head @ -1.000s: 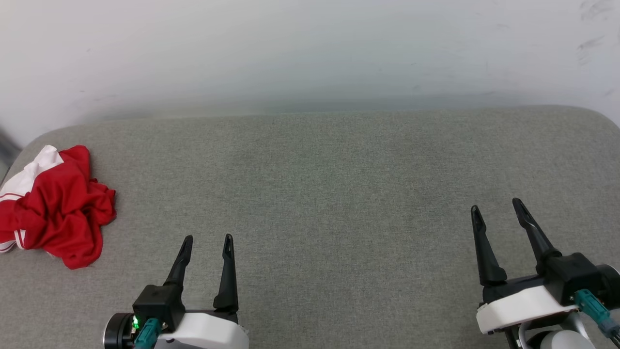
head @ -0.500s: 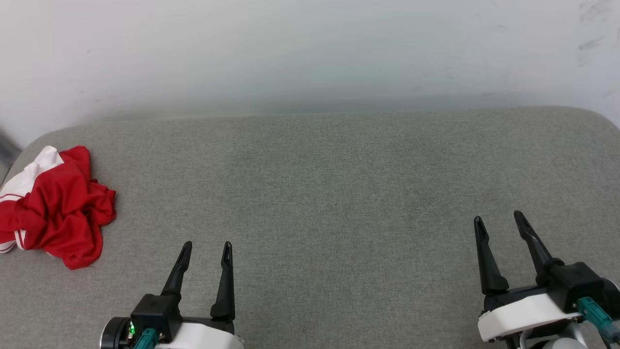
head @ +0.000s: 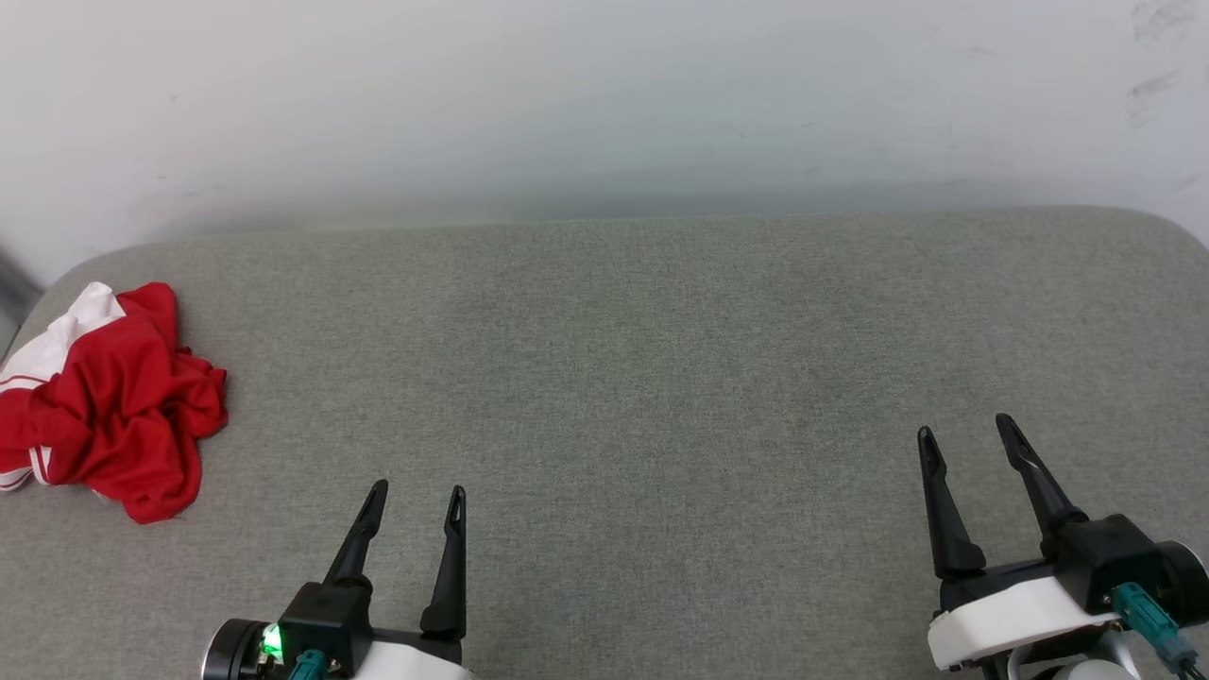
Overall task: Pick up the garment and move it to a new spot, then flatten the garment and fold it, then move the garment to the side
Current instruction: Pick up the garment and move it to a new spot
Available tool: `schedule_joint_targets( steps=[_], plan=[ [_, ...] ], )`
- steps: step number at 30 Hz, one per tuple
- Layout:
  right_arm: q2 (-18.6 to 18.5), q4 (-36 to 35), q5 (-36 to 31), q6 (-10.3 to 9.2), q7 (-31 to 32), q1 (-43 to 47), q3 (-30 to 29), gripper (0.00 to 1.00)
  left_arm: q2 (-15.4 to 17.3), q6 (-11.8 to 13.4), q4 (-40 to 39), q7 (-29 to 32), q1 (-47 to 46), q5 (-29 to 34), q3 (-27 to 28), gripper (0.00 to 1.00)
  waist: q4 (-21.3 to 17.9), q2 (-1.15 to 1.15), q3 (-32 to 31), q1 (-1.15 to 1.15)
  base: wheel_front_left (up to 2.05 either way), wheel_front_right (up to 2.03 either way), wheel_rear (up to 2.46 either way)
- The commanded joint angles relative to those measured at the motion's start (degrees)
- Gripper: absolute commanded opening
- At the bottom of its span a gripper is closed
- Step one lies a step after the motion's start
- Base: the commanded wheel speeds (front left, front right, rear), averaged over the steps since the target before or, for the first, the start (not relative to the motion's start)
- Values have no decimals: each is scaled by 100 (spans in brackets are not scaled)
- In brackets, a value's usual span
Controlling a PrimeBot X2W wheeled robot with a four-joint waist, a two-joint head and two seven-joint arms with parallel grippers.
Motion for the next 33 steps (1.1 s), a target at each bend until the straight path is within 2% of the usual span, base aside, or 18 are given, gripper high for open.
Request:
schedule_joint_targets(
  steps=[1, 10, 15, 33],
  plan=[
    [-3, 16, -8, -2, -14, -38, 6, 100, -9, -16, 9, -18, 33, 7, 14, 100, 1, 0, 3, 0, 0, 0, 0],
    [-2, 43, 77, -2, -14, -68, -20, 100, -10, 63, -50, -18, -38, -106, 6, 100, 47, 0, 44, 0, 0, 0, 0],
    [-2, 10, 55, -2, -13, -36, 29, 100, -10, 92, -35, -18, -89, -166, 19, 100, 228, 0, 72, 0, 0, 0, 0],
    [-2, 13, -95, -2, -13, 42, 351, 100, -9, 200, 1, -18, -42, -208, 90, 100, 1564, 0, 88, 0, 0, 0, 0]
  ],
)
